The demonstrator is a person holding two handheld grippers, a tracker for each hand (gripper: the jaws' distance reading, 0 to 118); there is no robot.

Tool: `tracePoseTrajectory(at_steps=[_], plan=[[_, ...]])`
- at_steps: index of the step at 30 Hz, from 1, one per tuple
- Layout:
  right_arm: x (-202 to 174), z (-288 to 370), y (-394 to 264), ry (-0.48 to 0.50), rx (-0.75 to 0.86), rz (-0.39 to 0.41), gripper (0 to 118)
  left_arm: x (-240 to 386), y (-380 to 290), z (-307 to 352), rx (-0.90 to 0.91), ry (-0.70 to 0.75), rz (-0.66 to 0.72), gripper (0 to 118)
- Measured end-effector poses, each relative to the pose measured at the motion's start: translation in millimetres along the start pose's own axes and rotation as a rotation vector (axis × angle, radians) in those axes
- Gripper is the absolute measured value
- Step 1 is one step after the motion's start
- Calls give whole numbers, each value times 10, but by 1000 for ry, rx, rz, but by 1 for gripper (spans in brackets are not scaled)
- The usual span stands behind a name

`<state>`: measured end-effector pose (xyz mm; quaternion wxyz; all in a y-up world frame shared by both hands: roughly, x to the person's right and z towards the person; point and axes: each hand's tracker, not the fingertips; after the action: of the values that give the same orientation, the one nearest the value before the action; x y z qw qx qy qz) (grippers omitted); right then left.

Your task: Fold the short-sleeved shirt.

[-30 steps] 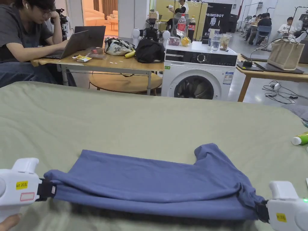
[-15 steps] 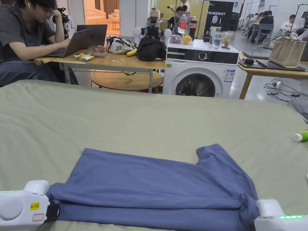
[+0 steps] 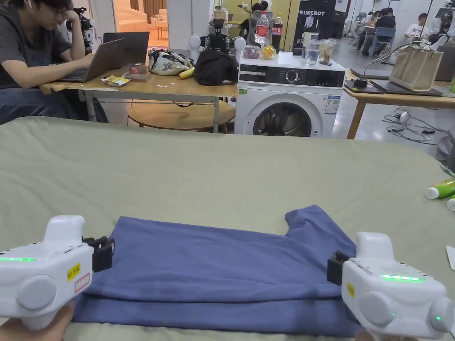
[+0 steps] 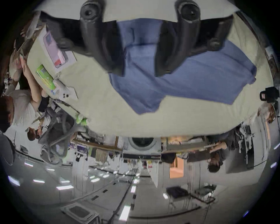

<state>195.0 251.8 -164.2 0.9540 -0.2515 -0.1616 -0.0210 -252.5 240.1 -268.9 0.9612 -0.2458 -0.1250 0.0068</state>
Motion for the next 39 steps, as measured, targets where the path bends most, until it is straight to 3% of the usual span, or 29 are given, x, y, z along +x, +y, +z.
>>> tracePoseTrajectory(at_steps=[1,2,4,5,10,13,20,23,24,25,27,28,35,36,37,38,39], plan=[[-52,-1,16,-7,28,-3,5,42,3,12,47,11,-12,29],[-90,-8,27,-11,51,-13,0,76,5,26,83,18,-22,27],[-165,-21,59,-12,92,-24,0,147,28,30,117,34,-23,4],[-184,-33,71,3,108,-29,0,154,42,18,119,28,-20,0],[-296,-146,163,27,146,-23,0,93,158,-185,101,20,17,0],[-302,-238,215,91,134,-39,0,8,288,-378,61,43,20,0],[-362,-498,310,117,104,33,0,-459,738,-1284,-209,5,108,0],[-362,-624,353,134,74,21,0,-581,895,-1683,-295,-10,132,0],[-364,-661,365,135,65,18,0,-553,948,-1765,-334,-14,134,0],[-363,-697,373,137,56,17,0,-564,994,-1876,-364,-32,139,9],[-355,-750,374,139,46,18,0,-579,1048,-2113,-434,-68,149,45],[-349,-778,373,135,36,22,0,-536,1060,-2183,-465,-77,146,53],[-199,-911,307,121,-23,19,0,-584,750,-2948,-691,19,66,54],[-173,-919,298,116,-30,21,0,-588,742,-2910,-654,13,53,52],[-142,-923,294,110,-35,23,0,-562,779,-2867,-628,18,43,47],[-109,-924,293,103,-39,24,0,-517,794,-2867,-635,33,45,32],[-85,-924,294,102,-40,23,0,-473,804,-2845,-628,45,-11,32]])
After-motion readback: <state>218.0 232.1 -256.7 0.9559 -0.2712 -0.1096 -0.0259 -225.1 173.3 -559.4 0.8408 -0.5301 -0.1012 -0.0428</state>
